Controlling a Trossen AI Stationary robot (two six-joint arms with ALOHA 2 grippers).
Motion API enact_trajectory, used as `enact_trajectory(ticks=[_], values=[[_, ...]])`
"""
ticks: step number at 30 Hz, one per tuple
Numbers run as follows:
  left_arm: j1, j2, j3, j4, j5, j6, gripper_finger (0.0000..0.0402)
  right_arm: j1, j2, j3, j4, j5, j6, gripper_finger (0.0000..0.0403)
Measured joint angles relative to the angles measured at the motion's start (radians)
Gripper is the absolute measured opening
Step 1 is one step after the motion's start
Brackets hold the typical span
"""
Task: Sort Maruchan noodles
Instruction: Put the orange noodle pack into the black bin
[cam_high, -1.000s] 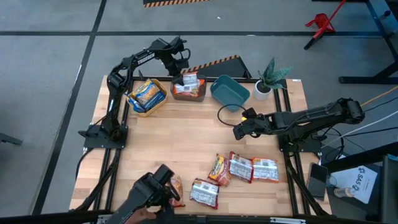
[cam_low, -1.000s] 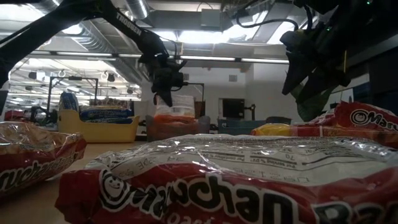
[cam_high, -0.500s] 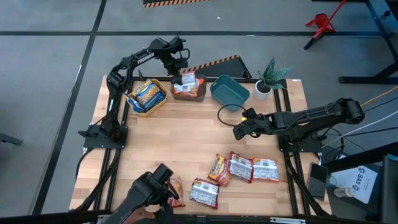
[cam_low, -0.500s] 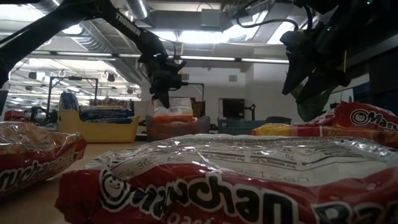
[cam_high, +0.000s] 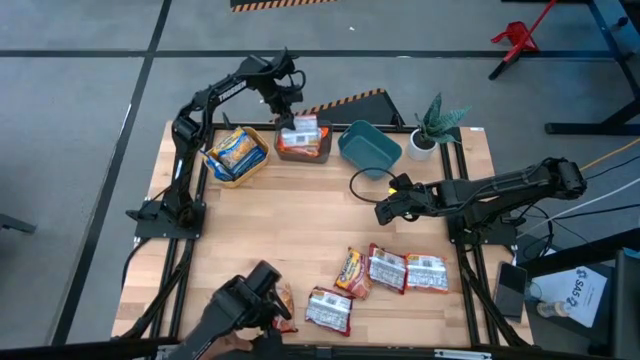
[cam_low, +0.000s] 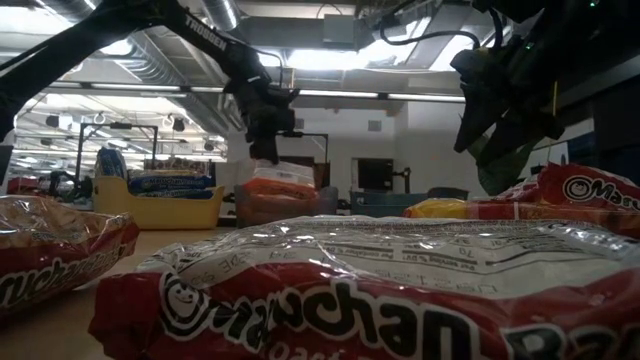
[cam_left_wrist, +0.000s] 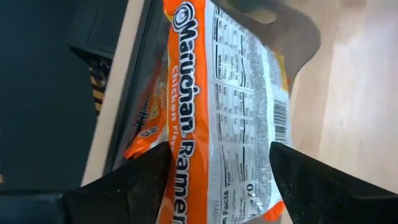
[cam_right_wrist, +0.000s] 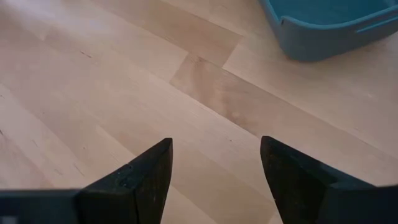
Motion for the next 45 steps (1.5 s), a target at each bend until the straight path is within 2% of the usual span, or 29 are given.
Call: enact_trajectory(ticks=[2, 6, 10, 18, 23, 26, 32, 36, 38, 41, 45], values=[[-0.006, 0.0, 0.0, 0.0, 0.005, 0.003, 0.0267, 0.0, 0.0, 0.0, 0.0, 0.0, 0.0, 0.0232], [-0.016, 0.0, 0.0, 0.002, -0.091, 0.034, 0.0267, 0.0, 0.009, 0.0, -0.004, 0.0, 0.0, 0.0232], [-0.004, 0.0, 0.0, 0.016, -0.14, 0.034, 0.0267, 0.0, 0.024, 0.0, -0.003, -0.009, 0.0, 0.0232], [0.024, -0.053, 0.0, -0.006, -0.165, 0.018, 0.0267, 0.0, 0.067, 0.0, 0.072, -0.011, -0.019, 0.0232], [0.036, -0.143, 0.0, -0.01, -0.168, 0.023, 0.0267, 0.0, 0.073, 0.001, 0.174, 0.007, -0.147, 0.0232], [0.037, -0.203, 0.0, -0.023, -0.086, -0.029, 0.0267, -0.014, 0.073, 0.019, 0.142, -0.051, -0.28, 0.0232], [-0.012, -0.314, 0.001, -0.036, 0.303, -0.176, 0.0267, -0.026, 0.073, 0.11, 0.025, -0.216, -0.499, 0.0232], [-0.107, -0.352, 0.001, -0.091, 0.454, -0.186, 0.0267, -0.025, 0.072, 0.122, -0.102, -0.324, -0.529, 0.0232], [-0.165, -0.364, 0.001, -0.107, 0.483, -0.187, 0.0267, -0.023, 0.072, 0.122, -0.207, -0.377, -0.493, 0.0232], [-0.251, -0.371, 0.001, -0.117, 0.469, -0.187, 0.0267, 0.029, 0.072, 0.106, -0.379, -0.424, -0.414, 0.0232], [-0.339, -0.374, 0.001, -0.113, 0.431, -0.186, 0.0267, 0.185, 0.049, 0.075, -0.487, -0.43, -0.266, 0.0232]])
